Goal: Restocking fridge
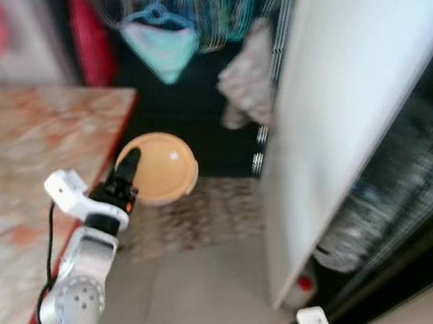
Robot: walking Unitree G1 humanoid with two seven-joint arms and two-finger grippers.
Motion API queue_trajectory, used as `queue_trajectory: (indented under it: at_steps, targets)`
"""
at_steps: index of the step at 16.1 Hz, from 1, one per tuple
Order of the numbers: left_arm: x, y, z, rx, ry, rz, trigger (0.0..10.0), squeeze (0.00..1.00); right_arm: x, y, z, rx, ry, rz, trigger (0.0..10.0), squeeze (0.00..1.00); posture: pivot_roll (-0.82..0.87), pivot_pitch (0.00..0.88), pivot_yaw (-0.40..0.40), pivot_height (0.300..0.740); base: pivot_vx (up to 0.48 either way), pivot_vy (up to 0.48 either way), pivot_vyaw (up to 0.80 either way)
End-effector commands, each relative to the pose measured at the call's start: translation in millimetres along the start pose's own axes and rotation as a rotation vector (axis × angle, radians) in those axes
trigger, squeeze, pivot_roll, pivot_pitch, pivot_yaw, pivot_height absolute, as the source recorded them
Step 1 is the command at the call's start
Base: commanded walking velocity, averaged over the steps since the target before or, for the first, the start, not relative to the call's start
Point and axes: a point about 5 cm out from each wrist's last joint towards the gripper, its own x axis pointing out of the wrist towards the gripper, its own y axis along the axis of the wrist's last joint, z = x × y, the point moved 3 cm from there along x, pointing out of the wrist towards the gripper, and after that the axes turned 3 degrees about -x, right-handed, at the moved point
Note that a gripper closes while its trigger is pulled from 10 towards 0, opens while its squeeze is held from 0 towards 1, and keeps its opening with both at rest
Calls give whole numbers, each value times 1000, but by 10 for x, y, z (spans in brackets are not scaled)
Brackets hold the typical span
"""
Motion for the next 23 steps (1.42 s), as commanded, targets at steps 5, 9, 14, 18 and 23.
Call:
queue_trajectory:
  at_steps: [5, 9, 14, 18, 23]
  targets:
    - [-5, 66, -7, 24, -1, 19, 10000, 0, -6, -62, -36, 4, 10, -15, 10000, 0, 16, 19, -23, 740, 0, 0, -800]
    - [-35, -16, -190, 126, 65, -57, 10000, 0, -6, -65, -46, -1, 13, -14, 10000, 0, 12, 10, -19, 740, 0, 0, -800]
    - [-210, 63, -886, 609, 258, -273, 10000, 0, -5, -63, -63, 2, 15, -12, 10000, 0, 21, 15, -5, 740, 0, 0, -800]
    - [-301, -69, -1118, 658, 312, -346, 10000, 0, -3, -59, -71, 10, 13, -11, 10000, 0, 17, 18, -1, 740, 0, 0, -600]
    - [-570, -445, -1635, 637, 527, -497, 10000, 0, -1, -49, -78, 14, 19, -6, 10000, 0, 16, 25, -1, 740, 0, 0, 0]
